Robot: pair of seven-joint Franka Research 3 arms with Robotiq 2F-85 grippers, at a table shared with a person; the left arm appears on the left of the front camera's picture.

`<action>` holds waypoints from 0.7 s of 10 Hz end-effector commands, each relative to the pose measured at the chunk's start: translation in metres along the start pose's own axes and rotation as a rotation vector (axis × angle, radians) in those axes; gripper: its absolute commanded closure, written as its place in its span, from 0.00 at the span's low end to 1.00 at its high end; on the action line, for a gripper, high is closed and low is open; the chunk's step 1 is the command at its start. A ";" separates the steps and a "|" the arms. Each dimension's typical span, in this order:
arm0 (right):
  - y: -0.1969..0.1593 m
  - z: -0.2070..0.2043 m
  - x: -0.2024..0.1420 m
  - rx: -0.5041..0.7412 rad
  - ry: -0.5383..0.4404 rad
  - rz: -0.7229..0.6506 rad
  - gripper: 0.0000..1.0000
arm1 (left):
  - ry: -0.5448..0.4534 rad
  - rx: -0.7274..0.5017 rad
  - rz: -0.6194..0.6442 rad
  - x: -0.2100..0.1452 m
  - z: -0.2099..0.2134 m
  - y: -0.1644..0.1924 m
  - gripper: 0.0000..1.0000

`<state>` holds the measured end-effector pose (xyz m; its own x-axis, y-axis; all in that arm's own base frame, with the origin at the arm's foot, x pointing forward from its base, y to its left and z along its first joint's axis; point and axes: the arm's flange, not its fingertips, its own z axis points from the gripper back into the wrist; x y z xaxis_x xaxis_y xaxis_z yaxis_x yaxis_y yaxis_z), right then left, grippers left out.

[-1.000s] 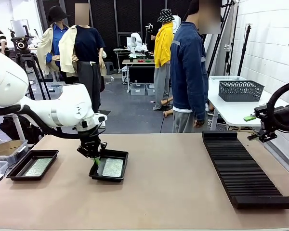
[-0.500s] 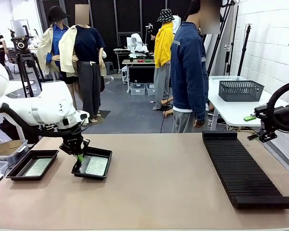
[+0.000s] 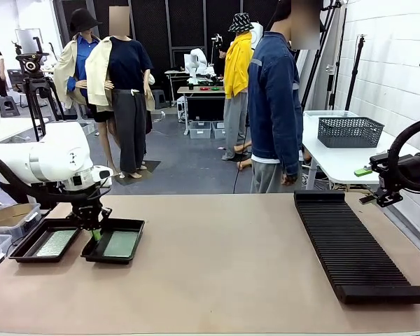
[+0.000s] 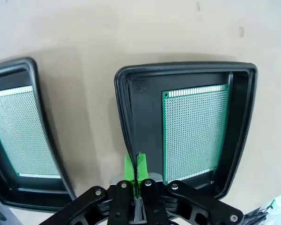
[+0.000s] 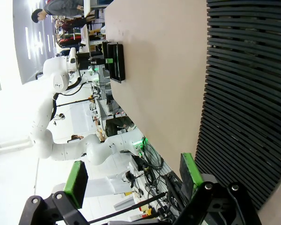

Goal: Inspect and transfer BCBs to ESD trays.
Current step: Pick up the ESD tray and place it on the left side of the table.

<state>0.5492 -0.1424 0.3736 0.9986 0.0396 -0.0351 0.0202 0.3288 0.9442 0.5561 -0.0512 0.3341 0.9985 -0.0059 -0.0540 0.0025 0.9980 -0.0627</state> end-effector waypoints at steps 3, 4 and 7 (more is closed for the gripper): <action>0.001 -0.003 -0.003 -0.006 -0.008 0.019 0.00 | 0.009 0.014 -0.097 -0.005 -0.001 0.014 1.00; 0.001 -0.003 -0.003 -0.006 -0.008 0.019 0.00 | 0.007 0.010 -0.111 -0.004 -0.001 0.014 1.00; 0.001 -0.003 -0.003 -0.006 -0.008 0.019 0.00 | 0.000 -0.002 -0.078 -0.003 0.002 0.016 0.84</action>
<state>0.5492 -0.1424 0.3736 0.9986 0.0396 -0.0351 0.0201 0.3288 0.9442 0.5551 -0.0409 0.3328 0.9943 -0.0876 -0.0611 0.0840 0.9947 -0.0593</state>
